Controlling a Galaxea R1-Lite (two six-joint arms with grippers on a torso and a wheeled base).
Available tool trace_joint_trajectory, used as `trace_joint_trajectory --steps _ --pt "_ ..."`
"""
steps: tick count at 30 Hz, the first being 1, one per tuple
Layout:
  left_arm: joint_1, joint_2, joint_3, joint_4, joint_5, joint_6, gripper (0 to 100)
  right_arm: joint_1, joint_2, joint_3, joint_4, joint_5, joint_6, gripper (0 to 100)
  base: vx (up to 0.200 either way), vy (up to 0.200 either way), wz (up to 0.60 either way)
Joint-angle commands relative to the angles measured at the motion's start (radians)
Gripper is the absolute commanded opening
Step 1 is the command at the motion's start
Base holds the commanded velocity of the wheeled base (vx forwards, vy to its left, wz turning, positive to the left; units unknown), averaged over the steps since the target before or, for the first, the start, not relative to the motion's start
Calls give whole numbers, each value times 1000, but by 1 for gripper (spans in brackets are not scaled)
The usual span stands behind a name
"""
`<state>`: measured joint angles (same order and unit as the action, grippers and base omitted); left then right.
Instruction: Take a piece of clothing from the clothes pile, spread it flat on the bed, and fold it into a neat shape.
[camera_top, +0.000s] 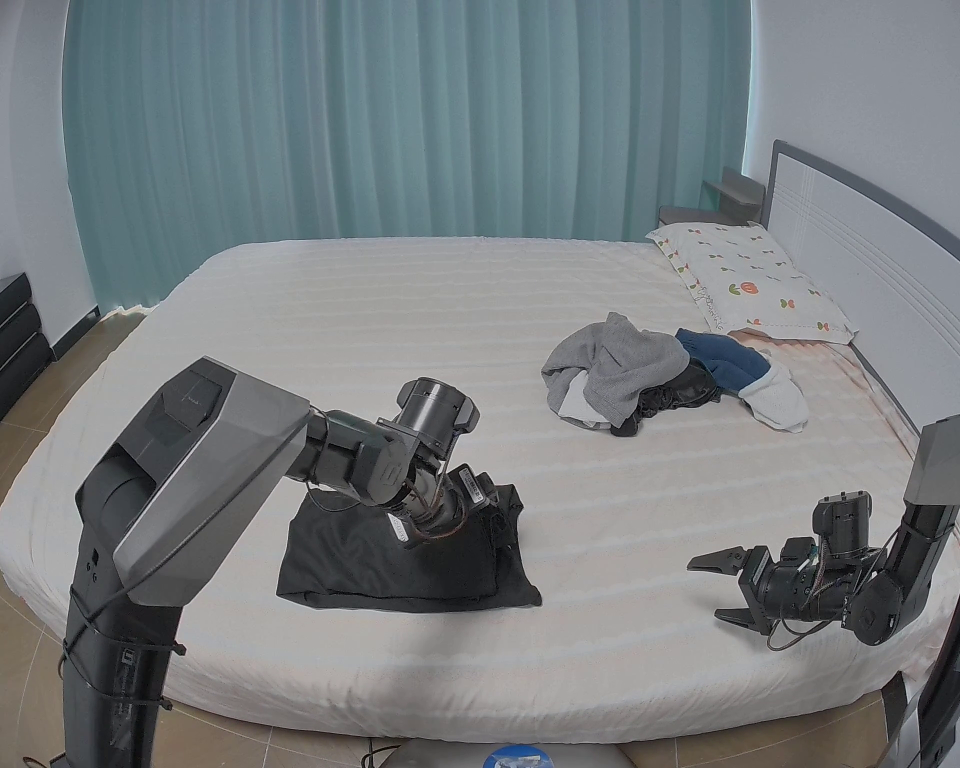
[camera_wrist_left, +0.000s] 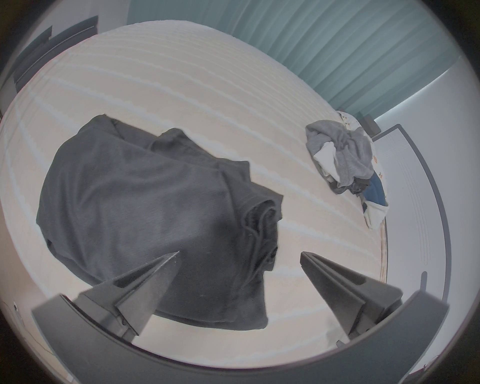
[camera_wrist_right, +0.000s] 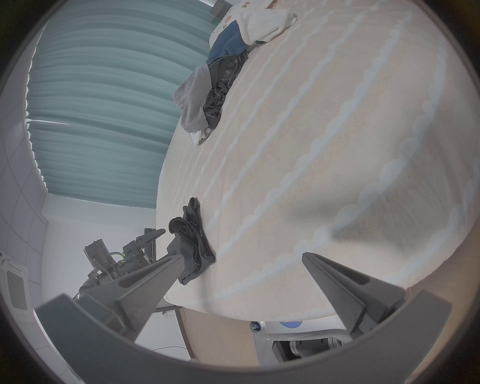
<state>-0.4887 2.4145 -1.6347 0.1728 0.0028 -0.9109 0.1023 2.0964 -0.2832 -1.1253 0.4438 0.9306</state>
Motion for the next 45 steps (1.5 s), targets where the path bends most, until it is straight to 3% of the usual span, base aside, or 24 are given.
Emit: trace_joint_trajectory --steps 1,9,12,17,28,31,37,45 --pt "110 -127 170 -9 -106 -14 100 0 1 2 -1 1 -1 100 0 0 0" --pt "252 -212 354 -134 -214 -85 100 0 4 1 -1 1 0 100 0 0 0" --pt "338 -232 454 -256 -300 -168 100 0 4 1 -1 1 0 100 0 0 0" --pt "403 -295 569 -381 -399 -189 100 0 10 -1 -1 1 0 100 0 120 0" --pt "438 -304 621 -406 -406 -178 100 7 4 -13 -2 -4 -7 100 0 200 0" --pt "438 -301 618 -414 -405 -178 100 13 2 -8 -65 -10 -7 100 0 200 0" --pt "441 -298 619 -430 -405 -180 100 85 17 -8 -123 -24 -7 100 0 200 0" --pt "441 -295 621 -432 -403 -180 100 197 70 -108 -113 -97 -24 100 0 200 0"
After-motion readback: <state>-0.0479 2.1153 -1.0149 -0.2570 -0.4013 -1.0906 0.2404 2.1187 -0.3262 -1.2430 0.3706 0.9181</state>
